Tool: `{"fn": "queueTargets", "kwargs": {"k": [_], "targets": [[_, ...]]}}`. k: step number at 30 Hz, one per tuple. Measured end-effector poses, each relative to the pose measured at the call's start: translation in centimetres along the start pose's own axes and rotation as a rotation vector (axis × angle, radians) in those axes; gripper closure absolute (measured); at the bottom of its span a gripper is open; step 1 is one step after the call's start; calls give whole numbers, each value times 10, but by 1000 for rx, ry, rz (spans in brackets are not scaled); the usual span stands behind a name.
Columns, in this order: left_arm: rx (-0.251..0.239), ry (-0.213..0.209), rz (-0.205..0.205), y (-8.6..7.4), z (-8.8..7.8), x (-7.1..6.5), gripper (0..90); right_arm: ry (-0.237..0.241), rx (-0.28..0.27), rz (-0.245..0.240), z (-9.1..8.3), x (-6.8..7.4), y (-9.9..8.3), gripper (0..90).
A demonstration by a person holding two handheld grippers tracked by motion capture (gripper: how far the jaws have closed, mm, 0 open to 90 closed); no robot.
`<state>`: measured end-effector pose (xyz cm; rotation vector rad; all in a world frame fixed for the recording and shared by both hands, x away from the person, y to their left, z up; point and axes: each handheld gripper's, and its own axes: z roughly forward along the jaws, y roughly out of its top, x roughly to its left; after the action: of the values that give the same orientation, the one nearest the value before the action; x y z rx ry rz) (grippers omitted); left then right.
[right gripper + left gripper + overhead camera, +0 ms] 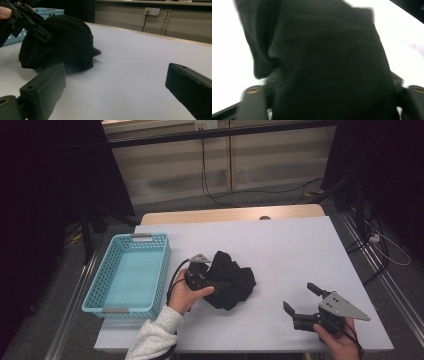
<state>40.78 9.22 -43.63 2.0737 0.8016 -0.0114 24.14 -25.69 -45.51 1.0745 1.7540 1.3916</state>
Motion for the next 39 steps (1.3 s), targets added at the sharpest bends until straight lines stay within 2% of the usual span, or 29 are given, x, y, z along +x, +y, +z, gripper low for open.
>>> {"fn": "queueTargets", "kwargs": {"k": [2,4,7,11,14,21,23,29,32,34,36,39], "targets": [[-4,28,-6,-2,-5,0,202,0,-1,0,1,0,0,22],[13,38,6,-3,-11,-1,197,2,-2,1,2,0,1,22],[4,72,15,-3,-19,-4,176,10,-2,0,5,1,2,22],[-9,87,13,-4,-31,-5,152,28,3,-7,11,3,3,22],[-21,87,-3,-6,-35,-4,138,40,13,-16,14,5,3,22],[-26,114,-8,-8,-50,-3,103,60,21,-8,21,10,10,20],[-19,117,-3,-7,-52,-3,90,68,24,-11,24,10,12,20],[-36,115,-1,-6,-56,-4,88,71,57,-13,39,13,14,21],[-33,117,6,-6,-56,-6,88,78,77,-15,41,14,16,21],[-34,132,16,-5,-55,-7,82,75,80,-14,42,14,17,27],[-40,120,13,-6,-54,-7,81,73,86,-9,43,14,19,41],[-31,124,22,-7,-54,-7,79,87,90,11,45,13,22,40]]}}
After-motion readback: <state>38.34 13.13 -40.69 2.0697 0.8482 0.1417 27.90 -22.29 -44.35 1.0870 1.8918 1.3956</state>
